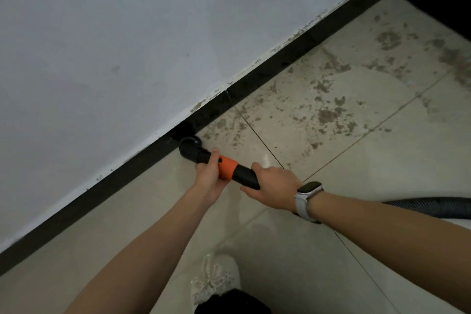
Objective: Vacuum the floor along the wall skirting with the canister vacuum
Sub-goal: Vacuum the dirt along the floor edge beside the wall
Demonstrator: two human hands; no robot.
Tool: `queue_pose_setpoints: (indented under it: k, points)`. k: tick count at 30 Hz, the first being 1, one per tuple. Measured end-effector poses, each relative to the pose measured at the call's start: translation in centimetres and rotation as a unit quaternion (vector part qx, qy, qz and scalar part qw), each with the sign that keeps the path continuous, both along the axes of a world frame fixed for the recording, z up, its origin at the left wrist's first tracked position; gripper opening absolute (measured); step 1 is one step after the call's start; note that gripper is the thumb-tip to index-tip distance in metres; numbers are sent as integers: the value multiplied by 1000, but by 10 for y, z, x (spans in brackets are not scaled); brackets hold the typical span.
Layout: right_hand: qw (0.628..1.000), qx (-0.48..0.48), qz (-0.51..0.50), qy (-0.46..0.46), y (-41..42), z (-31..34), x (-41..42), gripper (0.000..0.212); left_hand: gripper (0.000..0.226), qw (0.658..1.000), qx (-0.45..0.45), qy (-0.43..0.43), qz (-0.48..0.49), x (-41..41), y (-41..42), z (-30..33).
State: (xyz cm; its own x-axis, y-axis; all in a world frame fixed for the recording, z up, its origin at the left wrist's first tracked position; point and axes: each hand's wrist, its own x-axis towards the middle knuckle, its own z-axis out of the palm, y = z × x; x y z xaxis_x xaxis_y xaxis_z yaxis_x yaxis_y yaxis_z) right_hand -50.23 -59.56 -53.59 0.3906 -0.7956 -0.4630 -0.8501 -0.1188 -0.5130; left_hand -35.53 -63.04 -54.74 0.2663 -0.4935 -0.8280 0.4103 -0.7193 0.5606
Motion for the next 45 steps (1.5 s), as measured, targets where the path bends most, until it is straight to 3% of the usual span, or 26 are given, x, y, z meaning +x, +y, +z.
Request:
queue_pose_setpoints:
  k: [11, 17, 21, 27, 34, 45]
  points:
    - [993, -38, -86, 69, -4, -9, -43, 35, 51, 995, -38, -63, -61, -64, -29, -14]
    - [981, -48, -166, 94, -4, -9, -61, 36, 66, 990, -58, -39, -127, -93, -45, -27]
    - [985, -47, -139, 90, 1, -6, -54, 38, 67, 990, -61, -53, -118, -84, -35, -26]
    - [997, -42, -29, 60, 24, 8, -18, 42, 56, 994, -46, -96, -28, -30, 14, -9]
    - [999, -6, -10, 44, 52, 4, -5, 43, 47, 996, -7, -88, 0, -19, 51, -9]
    - [977, 3, -193, 93, 62, 9, -49, 38, 56, 986, -38, -42, -157, -88, 20, -8]
